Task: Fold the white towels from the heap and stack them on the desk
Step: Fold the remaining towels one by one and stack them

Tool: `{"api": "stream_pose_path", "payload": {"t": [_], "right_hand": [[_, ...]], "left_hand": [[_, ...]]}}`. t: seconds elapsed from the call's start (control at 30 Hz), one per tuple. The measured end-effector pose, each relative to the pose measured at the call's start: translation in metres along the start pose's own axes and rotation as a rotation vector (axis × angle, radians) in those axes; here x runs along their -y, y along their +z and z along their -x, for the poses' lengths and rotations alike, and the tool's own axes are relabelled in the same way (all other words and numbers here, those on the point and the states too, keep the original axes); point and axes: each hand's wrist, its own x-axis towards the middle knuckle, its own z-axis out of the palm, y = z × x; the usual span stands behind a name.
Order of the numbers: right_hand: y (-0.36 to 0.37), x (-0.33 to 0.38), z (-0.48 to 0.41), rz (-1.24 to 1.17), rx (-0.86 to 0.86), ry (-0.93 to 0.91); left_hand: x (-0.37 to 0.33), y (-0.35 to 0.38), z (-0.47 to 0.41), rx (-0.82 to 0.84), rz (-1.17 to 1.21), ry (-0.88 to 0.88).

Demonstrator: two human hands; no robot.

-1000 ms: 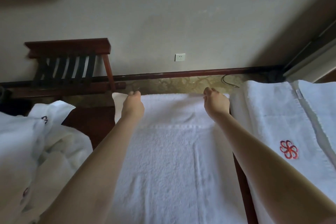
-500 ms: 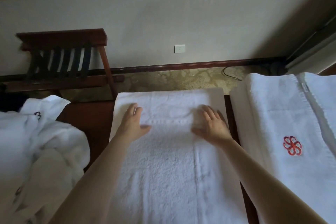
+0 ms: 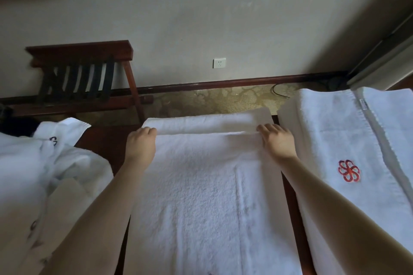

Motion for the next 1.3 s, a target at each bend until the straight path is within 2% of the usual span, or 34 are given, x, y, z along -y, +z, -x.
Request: {"api": "stream_pose_path", "payload": {"t": [0.2,0.33,0.47,0.53,0.63,0.67,0.8,0.87,0.97,1.17,1.3], "right_hand": [[-0.017,0.003,0.011,0.004,-0.155,-0.002],[-0.018,0.010,0.037,0.028,-0.174,-0.074],[-0.010,0.013,0.066,0.040,-0.069,-0.061],[-0.004,0.016,0.074,0.043,0.073,-0.031],[0.003,0.021,0.076,0.064,0.371,0.078],[0.003,0.023,0.075,0.063,0.400,0.104],[0.001,0.031,0.069,-0.007,0.305,0.134],[0.005,0.037,0.059,-0.035,0.258,0.118],[0.014,0.052,0.035,-0.110,0.268,0.120],[0.033,0.063,-0.025,-0.167,0.293,0.098],[0.058,0.079,-0.040,-0.218,0.380,0.019]], "left_hand": [[0.002,-0.017,0.018,-0.141,0.051,-0.005],[0.007,-0.015,0.042,-0.211,0.043,0.027],[0.002,-0.002,0.068,-0.164,0.018,0.083],[0.000,0.007,0.076,-0.028,-0.024,0.091],[-0.003,0.017,0.076,0.178,-0.116,0.037],[-0.005,0.016,0.074,0.212,-0.125,0.017],[-0.020,0.013,0.062,0.197,-0.118,-0.010],[-0.030,0.012,0.053,0.153,-0.043,0.015],[-0.048,0.009,0.029,0.103,0.094,0.060],[-0.063,0.001,-0.031,-0.003,0.328,0.021],[-0.082,0.021,-0.042,0.072,0.318,0.121]]}}
